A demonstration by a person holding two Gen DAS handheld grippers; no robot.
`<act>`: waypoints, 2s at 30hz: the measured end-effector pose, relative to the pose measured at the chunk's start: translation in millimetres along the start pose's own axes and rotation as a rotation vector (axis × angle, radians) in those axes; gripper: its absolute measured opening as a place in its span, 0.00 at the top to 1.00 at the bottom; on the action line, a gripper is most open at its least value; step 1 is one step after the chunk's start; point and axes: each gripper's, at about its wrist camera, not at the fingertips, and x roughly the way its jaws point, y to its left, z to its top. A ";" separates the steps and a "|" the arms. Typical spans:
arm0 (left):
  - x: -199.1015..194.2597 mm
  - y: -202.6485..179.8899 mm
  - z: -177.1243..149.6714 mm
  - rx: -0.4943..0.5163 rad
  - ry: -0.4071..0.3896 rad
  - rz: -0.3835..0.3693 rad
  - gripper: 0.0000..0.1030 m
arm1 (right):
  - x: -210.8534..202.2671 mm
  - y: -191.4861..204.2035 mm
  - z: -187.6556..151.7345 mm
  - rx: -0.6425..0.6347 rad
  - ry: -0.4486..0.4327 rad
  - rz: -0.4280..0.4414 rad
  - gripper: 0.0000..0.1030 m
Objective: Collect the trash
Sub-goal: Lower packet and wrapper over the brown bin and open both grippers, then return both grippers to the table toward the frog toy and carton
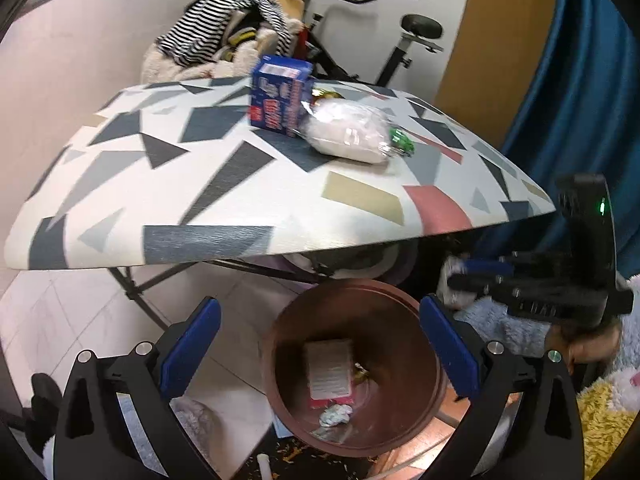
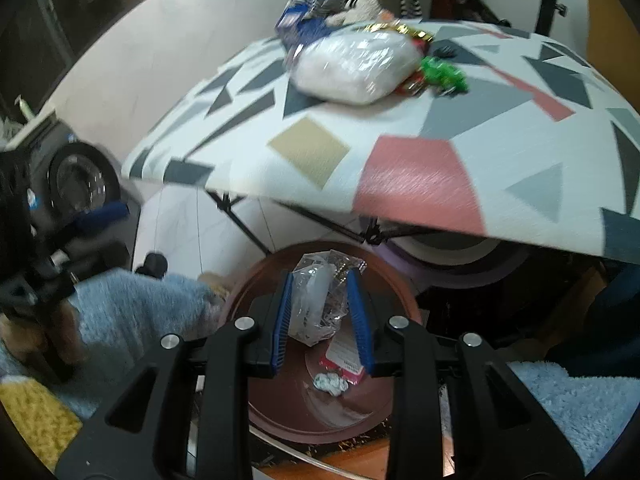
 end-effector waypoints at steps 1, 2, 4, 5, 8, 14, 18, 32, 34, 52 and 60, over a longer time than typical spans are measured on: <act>-1.1 1.0 -1.5 -0.008 -0.009 0.013 0.06 | 3.8 0.8 -1.1 -0.009 0.012 -0.007 0.70; -1.3 1.9 -2.9 -0.012 -0.012 0.019 0.06 | 9.6 1.5 -3.0 -0.017 0.031 -0.017 0.70; 1.1 3.3 -4.7 -0.019 -0.005 0.039 0.06 | 19.8 1.9 -6.0 -0.020 0.066 -0.033 0.70; 2.2 4.3 -4.9 -0.023 0.000 0.045 0.06 | 24.1 1.4 -7.4 -0.018 0.081 -0.041 0.70; 2.3 6.4 -5.5 -0.027 -0.002 0.044 0.06 | 29.1 2.4 -9.8 -0.023 0.102 -0.045 0.70; 2.8 6.1 -6.3 -0.020 0.001 0.061 0.06 | 28.3 4.7 -11.8 -0.052 0.102 -0.047 0.68; 2.6 8.5 -7.6 -0.034 0.004 0.071 0.06 | 26.6 5.5 -12.1 -0.057 0.096 -0.051 0.67; 4.9 9.5 -7.2 -0.037 0.010 0.082 0.06 | 18.5 7.3 -8.1 -0.056 0.057 -0.050 0.14; 5.8 8.8 -7.0 -0.034 0.012 0.085 0.06 | 16.9 7.0 -7.2 -0.052 0.047 -0.065 0.10; 1.2 18.9 0.5 -0.061 -0.028 0.092 0.06 | 2.3 -3.8 3.0 -0.016 -0.006 -0.147 0.05; -0.8 33.7 24.0 -0.071 -0.080 0.081 0.06 | -23.9 -31.9 44.3 -0.019 -0.091 -0.081 0.05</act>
